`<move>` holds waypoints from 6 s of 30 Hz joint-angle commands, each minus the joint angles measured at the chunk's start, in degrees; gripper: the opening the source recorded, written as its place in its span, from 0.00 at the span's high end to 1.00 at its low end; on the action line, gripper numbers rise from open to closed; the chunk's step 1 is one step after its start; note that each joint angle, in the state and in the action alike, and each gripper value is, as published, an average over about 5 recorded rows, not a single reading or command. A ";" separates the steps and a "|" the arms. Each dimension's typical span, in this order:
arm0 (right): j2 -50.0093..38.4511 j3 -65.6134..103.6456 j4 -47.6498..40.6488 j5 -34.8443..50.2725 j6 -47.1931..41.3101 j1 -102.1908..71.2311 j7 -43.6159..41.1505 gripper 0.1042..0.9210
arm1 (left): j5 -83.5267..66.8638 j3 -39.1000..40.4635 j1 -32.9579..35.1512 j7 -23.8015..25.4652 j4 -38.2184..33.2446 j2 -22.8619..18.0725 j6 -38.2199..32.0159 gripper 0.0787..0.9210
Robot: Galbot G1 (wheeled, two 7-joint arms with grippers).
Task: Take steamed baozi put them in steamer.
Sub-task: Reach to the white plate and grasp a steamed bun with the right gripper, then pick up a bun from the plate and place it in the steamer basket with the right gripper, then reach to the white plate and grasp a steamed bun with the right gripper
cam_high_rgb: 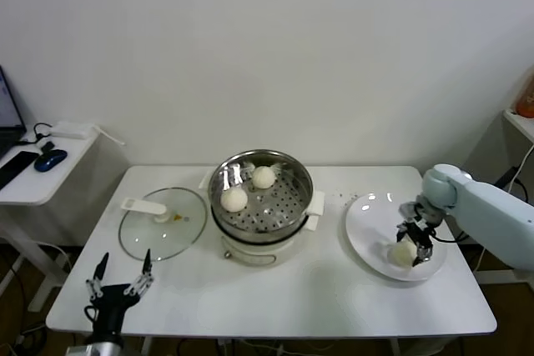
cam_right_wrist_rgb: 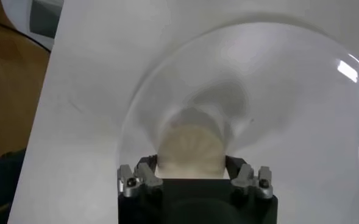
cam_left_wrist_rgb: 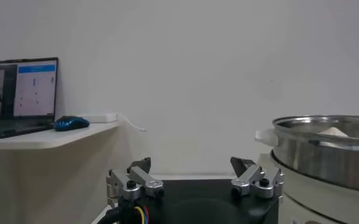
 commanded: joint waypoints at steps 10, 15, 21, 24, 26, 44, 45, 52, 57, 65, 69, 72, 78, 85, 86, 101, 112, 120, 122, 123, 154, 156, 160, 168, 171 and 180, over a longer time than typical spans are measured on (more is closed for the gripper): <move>-2.68 -2.54 8.98 1.01 3.13 7.36 -1.34 0.29 | 0.05 -0.07 -0.18 -0.02 0.25 0.16 -0.05 0.12; -4.26 -7.31 19.49 1.49 6.42 16.95 -2.43 0.29 | 0.15 0.02 -0.31 0.00 0.23 0.22 0.04 0.12; -3.79 -10.45 27.66 -1.68 13.24 27.54 -3.31 0.28 | 0.35 0.08 -0.27 0.10 -0.35 0.19 0.30 0.12; -2.65 -11.08 30.20 -3.25 16.60 31.84 -3.44 0.29 | 0.42 0.11 -0.20 0.15 -0.55 0.20 0.37 0.12; -1.59 -11.43 31.68 -3.86 18.26 34.20 -3.37 0.29 | 0.49 0.13 -0.17 0.15 -0.61 0.18 0.41 0.12; 24.05 -9.53 27.23 -12.01 23.55 30.89 -1.93 0.29 | 2.37 -0.21 0.08 -0.05 -1.12 0.47 1.21 0.12; 25.44 -9.37 26.24 -12.42 23.82 30.05 -1.86 0.29 | 2.34 -0.26 0.04 -0.05 -1.20 0.51 1.35 0.12; 30.24 -9.16 22.42 -16.21 25.57 25.76 -1.75 0.29 | 2.24 -0.45 -0.19 0.03 -1.23 0.61 1.90 0.12; 30.69 -9.32 22.63 -19.30 26.46 22.42 -1.73 0.28 | 2.19 -0.36 -0.12 0.27 -0.74 0.64 2.07 0.12; 32.35 -9.45 22.34 -21.28 26.89 19.15 -1.69 0.28 | 2.21 -0.17 -0.28 0.29 0.10 0.61 2.07 0.12; 32.65 -9.50 22.15 -21.82 27.19 18.28 -1.67 0.28 | 2.14 -0.17 -0.25 0.28 0.31 0.60 2.04 0.12; 32.49 -9.65 22.39 -21.96 27.32 17.85 -1.69 0.28 | 2.12 -0.15 -0.24 0.27 0.52 0.57 1.99 0.12; 31.95 -9.85 23.17 -22.26 27.35 17.10 -1.76 0.28 | 2.10 -0.07 -0.30 0.26 0.67 0.55 1.96 0.12; 32.06 -9.51 23.02 -22.69 27.29 16.53 -1.70 0.27 | 2.05 0.06 -0.25 0.25 0.68 0.41 1.90 0.12; 32.08 -9.49 22.98 -22.68 27.28 16.50 -1.69 0.27 | 2.05 0.07 -0.23 0.25 0.69 0.41 1.88 0.12; 32.35 -9.16 22.48 -22.92 27.58 15.83 -1.05 0.24 | 2.12 0.12 -0.41 0.22 0.87 0.36 1.87 0.12; 31.58 -7.80 22.28 -20.33 28.70 18.26 -1.29 0.12 | 2.11 0.23 -0.41 0.19 1.00 0.28 1.76 0.12; 26.45 -8.95 24.02 -6.30 26.08 26.81 -2.96 0.12 | 1.98 0.10 -0.24 0.20 0.70 0.46 1.83 0.12; 23.95 -10.68 24.39 -1.81 23.56 30.66 -2.98 0.12 | 1.83 0.12 -0.18 0.21 0.62 0.55 1.89 0.12; 22.36 -12.24 24.48 0.90 21.53 32.92 -2.74 0.12 | 1.76 0.14 -0.17 0.21 0.58 0.60 1.94 0.12; -9.62 -4.39 5.20 16.20 -4.34 12.18 5.41 0.12 | 2.93 1.88 -0.89 0.36 -0.59 1.46 2.55 0.12; -9.62 -1.56 3.52 14.12 -4.08 8.76 5.20 0.12 | 3.07 1.96 -1.06 0.37 -0.67 1.36 2.64 0.12; -8.97 3.49 0.17 8.04 -1.87 3.78 4.56 0.12 | 3.26 2.04 -1.15 0.38 -0.65 1.15 2.64 0.12; -5.82 10.30 -3.85 -5.45 4.58 -1.68 3.27 0.12 | 3.36 1.96 -1.01 0.37 0.03 0.89 2.33 0.12; -4.10 11.46 -5.81 -7.04 5.36 -2.10 3.14 0.12 | 3.29 1.83 -1.05 0.36 0.09 0.90 2.35 0.12; 0.64 14.81 -11.27 -10.97 7.36 -3.06 3.35 0.12 | 2.89 1.01 -1.40 0.31 0.28 0.78 2.57 0.12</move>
